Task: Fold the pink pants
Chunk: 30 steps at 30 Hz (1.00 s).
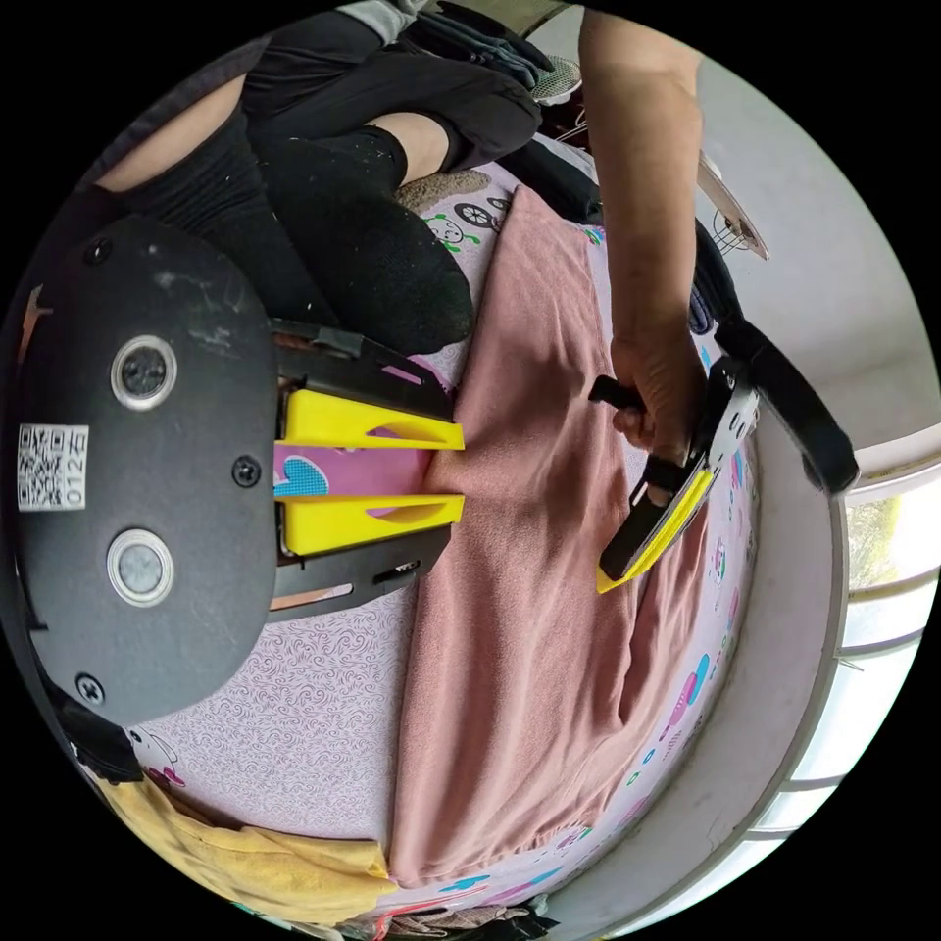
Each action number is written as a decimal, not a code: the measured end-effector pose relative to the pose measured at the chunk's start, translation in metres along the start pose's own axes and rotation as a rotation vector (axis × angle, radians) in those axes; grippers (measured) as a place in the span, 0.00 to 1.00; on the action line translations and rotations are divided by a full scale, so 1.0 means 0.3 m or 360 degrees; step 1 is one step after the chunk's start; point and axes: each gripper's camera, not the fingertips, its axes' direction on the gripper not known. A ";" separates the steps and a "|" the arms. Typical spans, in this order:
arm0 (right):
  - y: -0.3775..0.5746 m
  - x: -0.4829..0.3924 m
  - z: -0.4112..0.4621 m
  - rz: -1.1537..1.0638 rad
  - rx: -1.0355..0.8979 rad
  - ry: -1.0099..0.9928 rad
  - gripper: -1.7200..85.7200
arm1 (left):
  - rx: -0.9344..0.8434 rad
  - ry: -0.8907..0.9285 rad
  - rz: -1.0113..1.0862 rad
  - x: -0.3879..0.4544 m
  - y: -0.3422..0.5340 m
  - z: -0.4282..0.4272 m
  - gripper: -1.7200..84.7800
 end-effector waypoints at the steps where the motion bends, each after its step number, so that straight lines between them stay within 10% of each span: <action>1: 0.015 -0.006 -0.009 -0.0019 -0.0003 -0.0007 0.11 | -0.0086 -0.0087 -0.0065 -0.029 -0.015 0.036 0.06; 19: 0.271 0.432 -0.237 0.0491 -0.0063 0.0285 0.12 | 0.0020 0.0279 -0.0032 -0.144 -0.393 0.128 0.09; 30: 0.592 0.123 -0.275 0.0406 -0.0032 0.0335 0.09 | -0.0050 0.0321 -0.0197 -0.310 -0.451 0.222 0.03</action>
